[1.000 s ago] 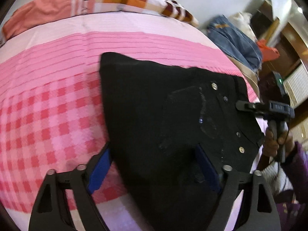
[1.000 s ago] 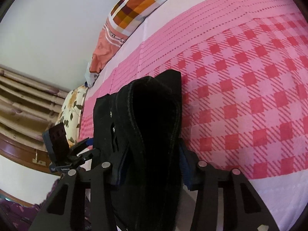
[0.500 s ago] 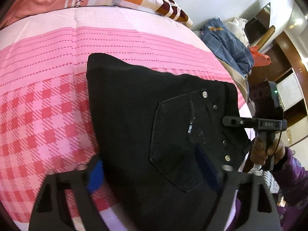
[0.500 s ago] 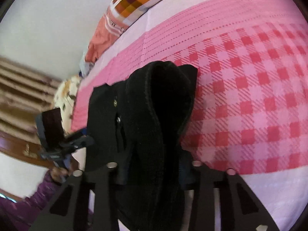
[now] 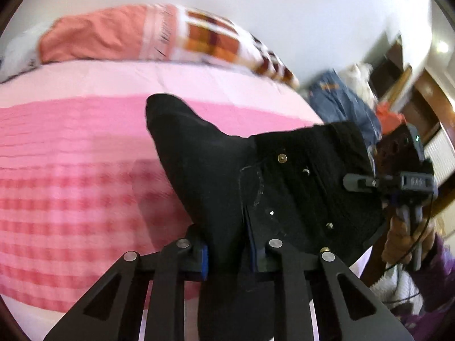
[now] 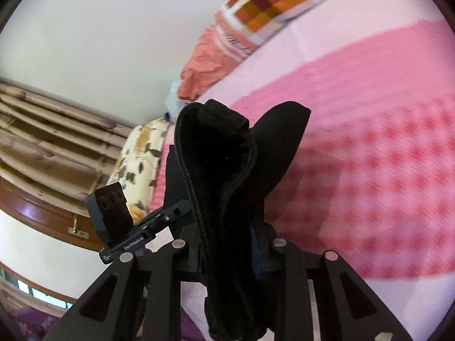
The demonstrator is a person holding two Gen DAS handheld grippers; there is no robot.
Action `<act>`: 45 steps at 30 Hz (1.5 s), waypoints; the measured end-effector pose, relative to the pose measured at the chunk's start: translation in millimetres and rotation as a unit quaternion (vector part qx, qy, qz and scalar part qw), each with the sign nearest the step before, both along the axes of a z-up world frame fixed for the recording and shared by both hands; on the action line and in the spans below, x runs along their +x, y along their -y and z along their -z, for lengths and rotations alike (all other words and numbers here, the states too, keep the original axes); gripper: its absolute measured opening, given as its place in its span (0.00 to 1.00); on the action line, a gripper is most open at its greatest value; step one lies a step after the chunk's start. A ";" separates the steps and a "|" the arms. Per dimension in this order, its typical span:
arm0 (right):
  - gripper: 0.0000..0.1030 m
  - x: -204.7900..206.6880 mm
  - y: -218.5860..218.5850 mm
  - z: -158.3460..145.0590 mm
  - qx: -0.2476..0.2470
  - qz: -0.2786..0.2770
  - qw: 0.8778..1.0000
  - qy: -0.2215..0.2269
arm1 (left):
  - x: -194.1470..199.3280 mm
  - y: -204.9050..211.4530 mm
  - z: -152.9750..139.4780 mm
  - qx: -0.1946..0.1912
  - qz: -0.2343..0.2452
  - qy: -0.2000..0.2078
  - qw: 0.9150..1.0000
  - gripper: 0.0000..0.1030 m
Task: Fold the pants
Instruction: 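Release the jeans stack with the right gripper and withdraw both grippers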
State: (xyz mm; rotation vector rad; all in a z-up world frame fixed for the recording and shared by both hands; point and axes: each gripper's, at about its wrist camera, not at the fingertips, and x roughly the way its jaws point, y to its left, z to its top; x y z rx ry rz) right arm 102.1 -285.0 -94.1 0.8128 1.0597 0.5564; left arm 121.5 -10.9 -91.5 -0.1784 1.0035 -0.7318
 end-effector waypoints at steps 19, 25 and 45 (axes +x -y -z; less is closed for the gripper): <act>0.22 174.3 -178.1 27.8 0.050 -0.048 0.998 0.010 | 128.6 -189.5 -13.2 0.072 -0.159 0.063 0.983 0.20; 0.21 191.6 -183.4 53.5 0.024 -0.036 0.999 -0.005 | 148.9 -205.7 26.4 0.101 -0.166 0.049 0.980 0.20; 0.60 96.9 -228.7 -24.2 -0.239 0.002 0.958 0.161 | 78.4 -189.4 -6.5 0.214 -0.285 0.181 0.916 0.94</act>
